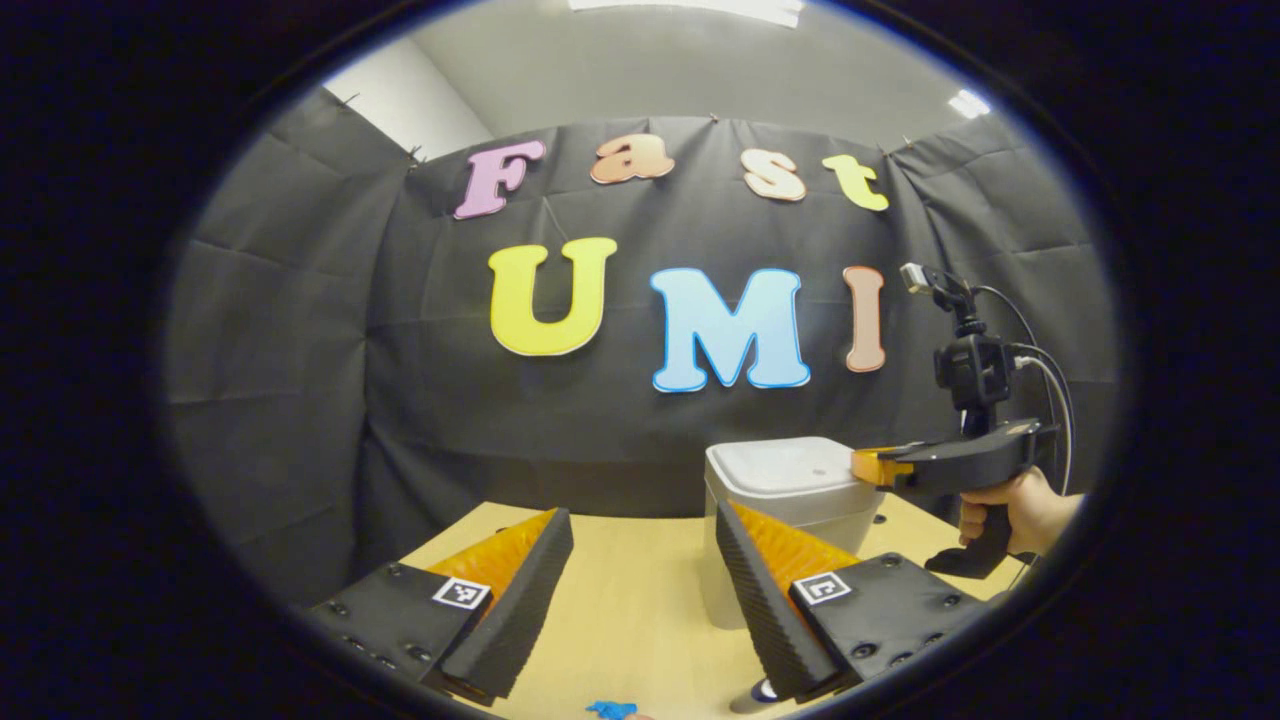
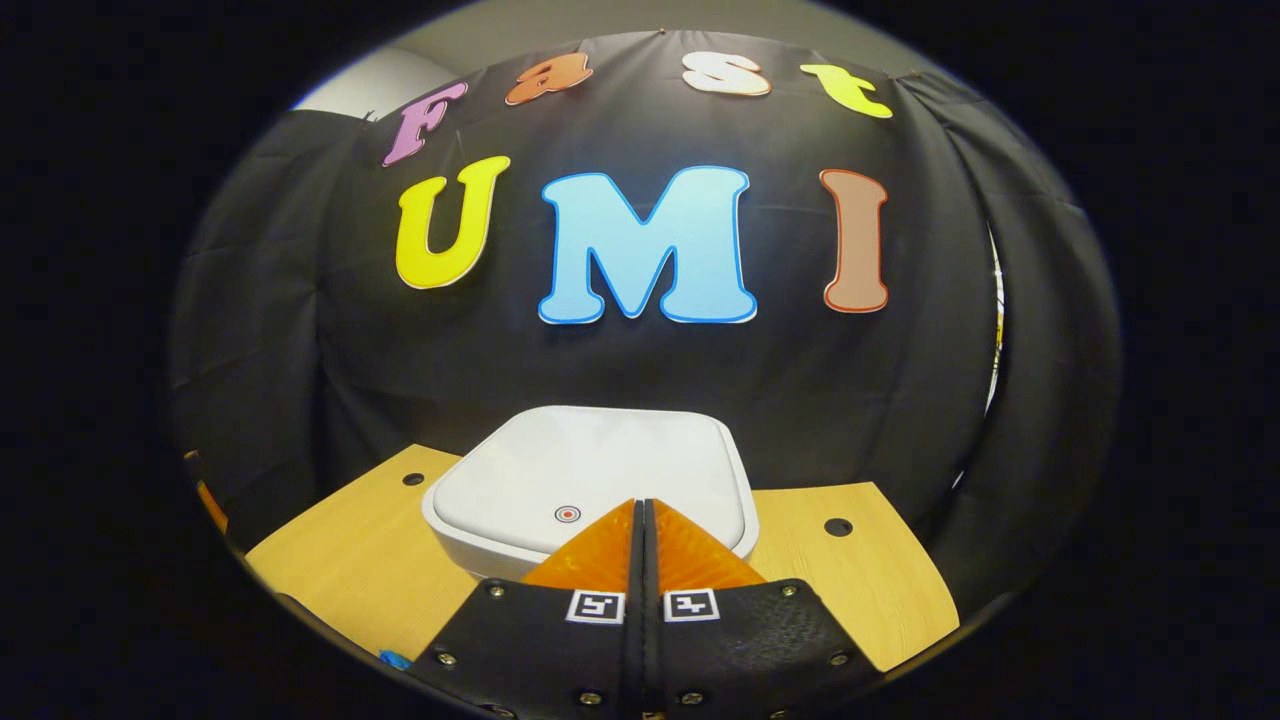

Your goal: Press the lid of the desktop garbage bin to open it, pick up the crumpled paper on the desktop and throw it into the bin, then pick up the pop can on the desktop and drop it into the bin, and finally close the garbage bin lid.

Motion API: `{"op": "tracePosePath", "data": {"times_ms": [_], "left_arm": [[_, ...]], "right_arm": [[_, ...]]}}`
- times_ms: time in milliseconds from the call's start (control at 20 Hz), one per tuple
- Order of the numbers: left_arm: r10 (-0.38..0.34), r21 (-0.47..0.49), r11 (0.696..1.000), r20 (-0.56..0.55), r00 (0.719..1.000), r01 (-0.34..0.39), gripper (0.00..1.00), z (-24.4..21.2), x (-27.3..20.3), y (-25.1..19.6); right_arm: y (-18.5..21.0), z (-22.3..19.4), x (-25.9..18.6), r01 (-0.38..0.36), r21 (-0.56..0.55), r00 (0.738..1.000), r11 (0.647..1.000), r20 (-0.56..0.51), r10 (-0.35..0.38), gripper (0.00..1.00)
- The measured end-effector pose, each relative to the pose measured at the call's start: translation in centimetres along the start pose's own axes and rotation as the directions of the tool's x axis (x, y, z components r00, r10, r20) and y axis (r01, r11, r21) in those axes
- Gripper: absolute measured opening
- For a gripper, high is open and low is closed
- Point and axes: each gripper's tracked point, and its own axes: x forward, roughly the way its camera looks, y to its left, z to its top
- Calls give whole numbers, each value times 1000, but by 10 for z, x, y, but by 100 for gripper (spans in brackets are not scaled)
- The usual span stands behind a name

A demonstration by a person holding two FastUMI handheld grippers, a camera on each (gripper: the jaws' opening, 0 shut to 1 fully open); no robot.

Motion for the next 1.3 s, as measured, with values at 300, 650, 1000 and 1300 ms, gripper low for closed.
{"op": "tracePosePath", "data": {"times_ms": [300,650,1000,1300], "left_arm": [[-72,-3,997,-11,997,72,95,-1,1,6],[-46,-26,999,-3,999,46,94,1,5,15],[22,-28,999,-5,1000,-22,94,-2,10,21],[18,-27,999,-2,1000,-18,94,1,17,7]], "right_arm": [[1,-3,0,23,69,998,997,52,-27,1],[1,6,-1,89,-10,994,996,59,-89,0],[8,3,1,42,-1,999,999,28,-42,0],[9,0,3,-3,29,1000,1000,-12,4,1]]}}
